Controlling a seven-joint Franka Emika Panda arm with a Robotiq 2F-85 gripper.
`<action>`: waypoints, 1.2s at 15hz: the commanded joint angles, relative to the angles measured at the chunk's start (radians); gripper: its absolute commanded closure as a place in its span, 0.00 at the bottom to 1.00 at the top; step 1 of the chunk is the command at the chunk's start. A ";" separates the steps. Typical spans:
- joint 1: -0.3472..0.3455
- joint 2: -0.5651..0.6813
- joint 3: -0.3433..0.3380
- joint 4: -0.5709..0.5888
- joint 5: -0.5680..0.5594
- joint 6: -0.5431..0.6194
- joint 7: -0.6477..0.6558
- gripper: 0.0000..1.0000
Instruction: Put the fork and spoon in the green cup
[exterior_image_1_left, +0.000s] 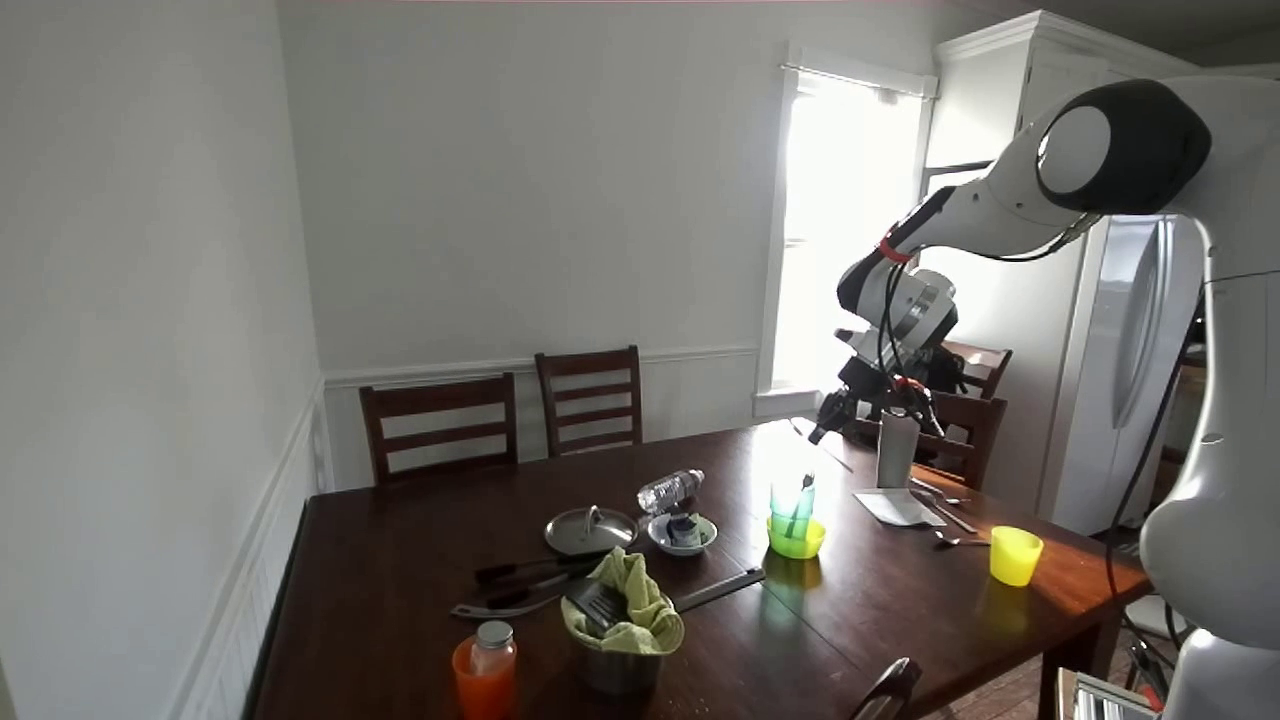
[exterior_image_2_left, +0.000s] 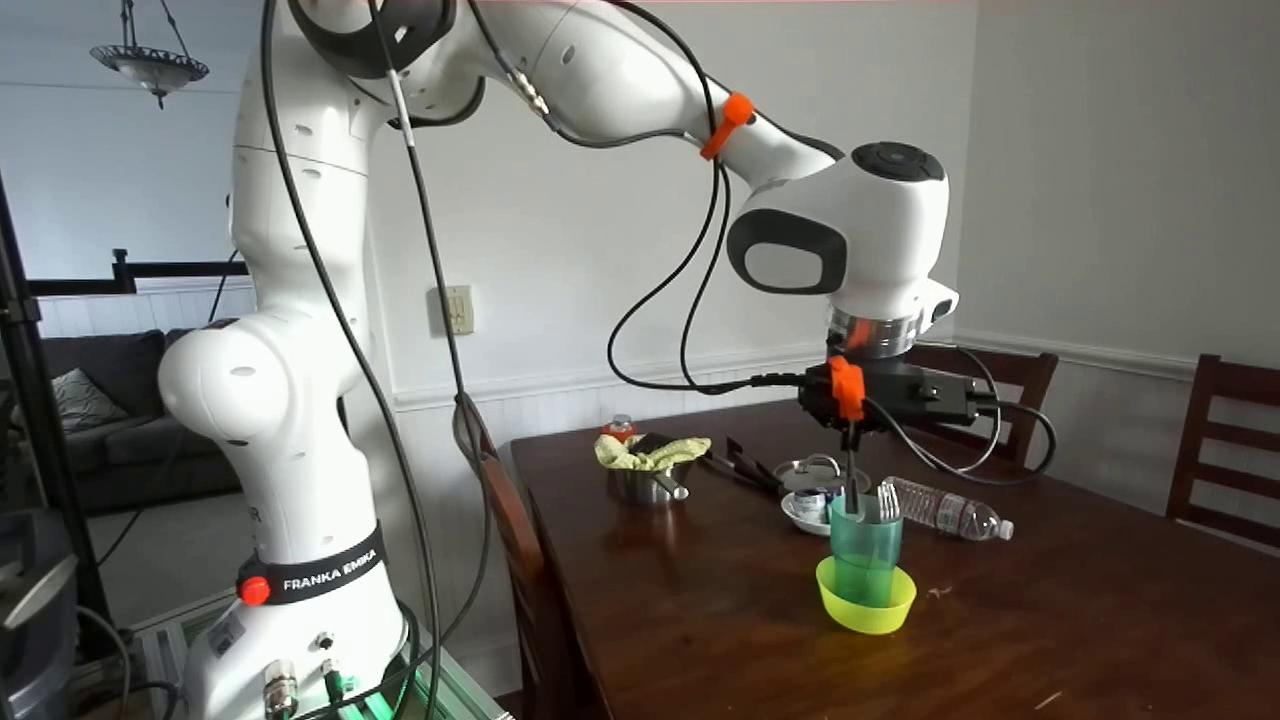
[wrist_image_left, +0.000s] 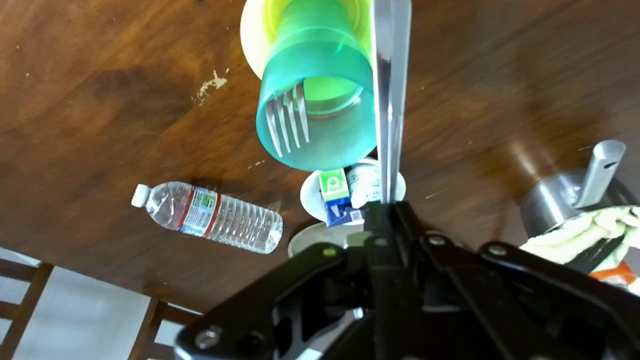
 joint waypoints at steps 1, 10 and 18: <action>0.020 0.011 -0.029 0.004 0.156 -0.008 -0.091 0.98; 0.045 0.089 -0.053 0.018 0.441 -0.026 -0.246 0.98; 0.073 0.134 -0.086 0.024 0.599 -0.059 -0.360 0.98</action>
